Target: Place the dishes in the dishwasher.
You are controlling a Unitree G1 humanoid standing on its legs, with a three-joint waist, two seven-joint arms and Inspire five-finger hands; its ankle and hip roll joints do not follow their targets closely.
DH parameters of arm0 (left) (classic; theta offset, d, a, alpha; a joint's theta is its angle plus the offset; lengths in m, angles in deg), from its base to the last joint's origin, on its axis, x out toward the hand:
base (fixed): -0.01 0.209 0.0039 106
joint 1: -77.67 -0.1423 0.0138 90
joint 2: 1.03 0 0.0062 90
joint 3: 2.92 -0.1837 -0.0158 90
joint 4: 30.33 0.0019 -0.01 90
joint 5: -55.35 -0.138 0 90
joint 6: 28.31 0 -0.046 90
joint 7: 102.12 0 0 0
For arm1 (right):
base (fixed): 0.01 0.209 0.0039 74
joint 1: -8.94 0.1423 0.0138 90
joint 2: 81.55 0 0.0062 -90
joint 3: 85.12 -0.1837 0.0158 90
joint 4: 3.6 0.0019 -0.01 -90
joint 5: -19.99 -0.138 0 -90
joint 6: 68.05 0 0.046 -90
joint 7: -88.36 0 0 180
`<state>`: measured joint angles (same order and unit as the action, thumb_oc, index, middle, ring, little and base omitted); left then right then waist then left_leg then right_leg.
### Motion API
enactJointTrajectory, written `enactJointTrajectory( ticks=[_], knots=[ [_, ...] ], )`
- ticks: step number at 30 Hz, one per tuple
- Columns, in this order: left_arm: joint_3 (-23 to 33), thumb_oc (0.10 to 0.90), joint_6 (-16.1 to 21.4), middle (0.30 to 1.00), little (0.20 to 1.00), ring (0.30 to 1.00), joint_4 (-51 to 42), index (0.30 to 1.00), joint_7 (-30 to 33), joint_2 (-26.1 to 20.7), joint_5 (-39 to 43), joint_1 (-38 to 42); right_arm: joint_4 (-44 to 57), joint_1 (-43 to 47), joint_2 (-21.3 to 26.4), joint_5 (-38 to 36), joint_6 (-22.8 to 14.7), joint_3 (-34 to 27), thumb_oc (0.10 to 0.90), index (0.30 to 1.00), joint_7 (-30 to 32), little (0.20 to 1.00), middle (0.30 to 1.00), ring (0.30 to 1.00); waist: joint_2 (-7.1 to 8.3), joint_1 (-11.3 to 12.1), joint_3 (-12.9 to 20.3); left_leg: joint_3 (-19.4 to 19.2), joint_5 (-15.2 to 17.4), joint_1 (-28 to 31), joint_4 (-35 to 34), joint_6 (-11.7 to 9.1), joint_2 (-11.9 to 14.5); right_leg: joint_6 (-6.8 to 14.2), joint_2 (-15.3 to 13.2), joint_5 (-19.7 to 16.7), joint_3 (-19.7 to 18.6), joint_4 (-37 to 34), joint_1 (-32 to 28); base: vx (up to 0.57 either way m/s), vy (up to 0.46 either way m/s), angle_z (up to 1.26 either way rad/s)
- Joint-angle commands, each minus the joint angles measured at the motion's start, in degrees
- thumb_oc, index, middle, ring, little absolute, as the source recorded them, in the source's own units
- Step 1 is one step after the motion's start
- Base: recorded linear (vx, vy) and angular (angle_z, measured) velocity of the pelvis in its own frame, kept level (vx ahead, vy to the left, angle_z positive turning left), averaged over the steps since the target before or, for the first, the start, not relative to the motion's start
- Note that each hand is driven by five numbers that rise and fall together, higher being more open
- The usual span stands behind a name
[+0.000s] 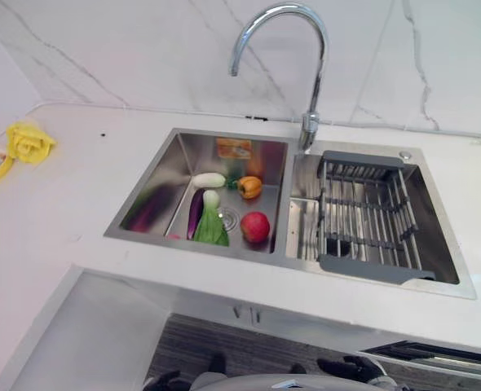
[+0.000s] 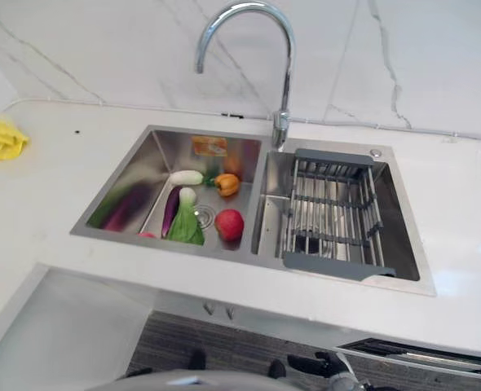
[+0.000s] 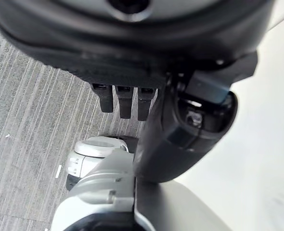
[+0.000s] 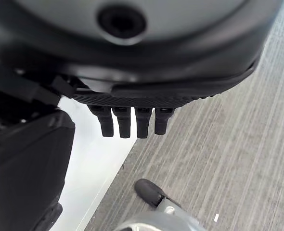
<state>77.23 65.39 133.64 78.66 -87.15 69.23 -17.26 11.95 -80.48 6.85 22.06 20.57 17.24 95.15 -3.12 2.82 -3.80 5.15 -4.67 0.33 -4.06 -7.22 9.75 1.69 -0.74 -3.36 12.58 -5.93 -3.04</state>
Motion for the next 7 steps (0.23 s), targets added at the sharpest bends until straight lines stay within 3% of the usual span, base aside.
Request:
enactJointTrajectory(
  ticks=[1,4,7],
  knots=[
    [-1.8,0.8,0.3,0.9,0.9,0.9,1.8,0.9,-1.8,1.7,-2.2,7.3,-1.0,2.9,1.5,-4.6,-1.1,-0.3,0.8,0.9,0.2,0.9,0.9,0.9,1.09,-0.8,-3.4,0.7,-3.1,-1.6,-0.9,-3.2,2.1,4.3,-2.6,5.9,0.2,1.1,-3.2,-0.06,-0.254,-0.01],
    [-2.1,0.8,0.2,0.9,0.9,0.9,1.4,0.9,-1.6,2.2,-1.8,8.3,-2.4,2.2,0.4,-7.0,-0.6,-0.6,0.8,0.9,-0.7,0.9,0.9,0.9,1.36,-1.5,-4.0,-2.3,-4.1,-2.1,0.0,-2.8,2.6,3.8,-2.8,5.9,0.8,0.9,-3.4,-0.05,-0.131,0.11],
    [-2.7,0.8,0.3,0.9,0.9,0.9,1.8,0.9,-1.4,3.7,-2.4,8.0,-3.7,1.7,-0.5,-8.6,-0.6,-0.8,0.8,0.9,-1.5,0.9,0.9,0.9,1.83,-2.4,-3.3,-6.8,-0.7,-0.5,2.6,-1.2,2.2,4.0,-3.7,5.0,-0.6,0.9,-2.7,0.01,0.009,0.01]
  ],
)
